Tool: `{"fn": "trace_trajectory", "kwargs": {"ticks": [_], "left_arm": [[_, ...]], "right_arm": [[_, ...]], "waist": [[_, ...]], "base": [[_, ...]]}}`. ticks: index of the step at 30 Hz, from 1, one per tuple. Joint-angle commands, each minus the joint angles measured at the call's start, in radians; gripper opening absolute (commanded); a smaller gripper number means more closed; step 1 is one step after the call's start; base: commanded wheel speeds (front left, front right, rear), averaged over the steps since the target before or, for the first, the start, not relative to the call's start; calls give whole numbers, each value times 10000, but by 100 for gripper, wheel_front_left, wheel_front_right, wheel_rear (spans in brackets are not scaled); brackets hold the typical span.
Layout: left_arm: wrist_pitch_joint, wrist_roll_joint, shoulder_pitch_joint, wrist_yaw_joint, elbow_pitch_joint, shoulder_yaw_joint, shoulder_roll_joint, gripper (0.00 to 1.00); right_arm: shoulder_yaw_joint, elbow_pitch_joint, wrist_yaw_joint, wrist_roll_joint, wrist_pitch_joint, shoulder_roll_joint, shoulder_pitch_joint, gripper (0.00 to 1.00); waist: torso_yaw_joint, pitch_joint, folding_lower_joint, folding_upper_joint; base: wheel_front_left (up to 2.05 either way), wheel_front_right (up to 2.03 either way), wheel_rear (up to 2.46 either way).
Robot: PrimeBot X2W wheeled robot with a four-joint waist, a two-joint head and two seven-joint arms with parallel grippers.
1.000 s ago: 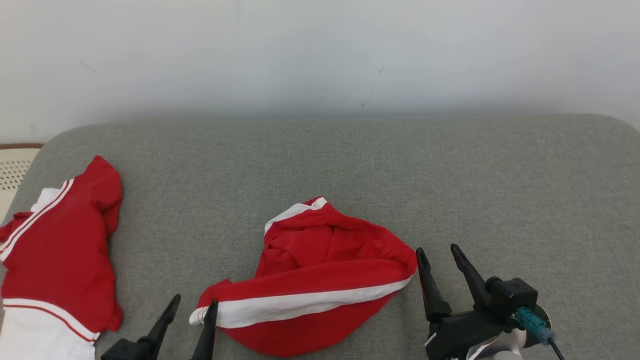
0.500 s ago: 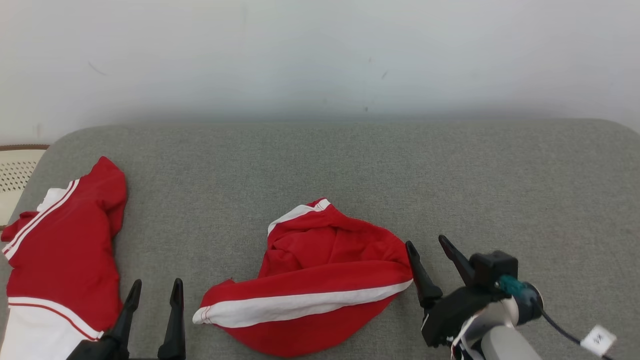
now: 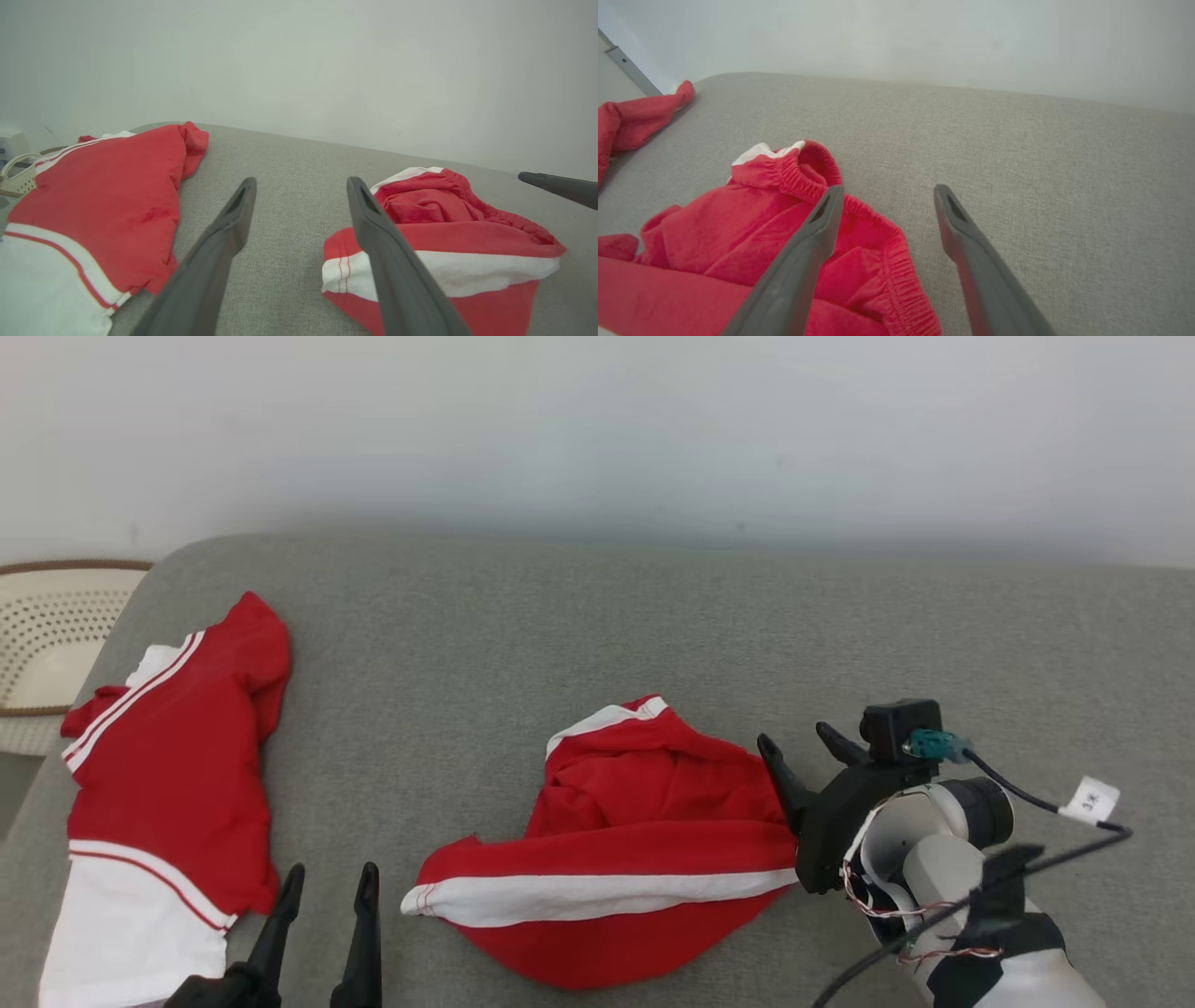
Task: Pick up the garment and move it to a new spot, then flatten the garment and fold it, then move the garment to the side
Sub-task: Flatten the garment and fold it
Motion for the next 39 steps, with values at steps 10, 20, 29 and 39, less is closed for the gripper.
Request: {"fn": "trace_trajectory", "kwargs": {"ticks": [10, 20, 29, 39], "left_arm": [[-69, 431, -194, -605, 323, 289, -567, 100], [-69, 671, -316, -1032, 494, 623, -990, 100], [-69, 849, -347, -1260, 658, 911, -1208, 100], [-53, 975, -367, -1411, 724, 1108, -1297, 100]], "right_arm": [[1811, 1224, 6, 1400, 102, -240, -1285, 100], [3560, 1837, 4, 2471, 367, -465, -2216, 100], [4511, 2691, 4, 3173, 113, -524, -2847, 0], [4331, 3427, 4, 3689, -964, -1166, -3872, 0]], "waist": [[922, 383, 0, -1], [1311, 675, 0, -1], [1309, 779, 0, -1], [755, 764, 0, -1]], "base": [[0, 0, 0], [0, 0, 0], [0, 0, 0], [0, 0, 0]]}}
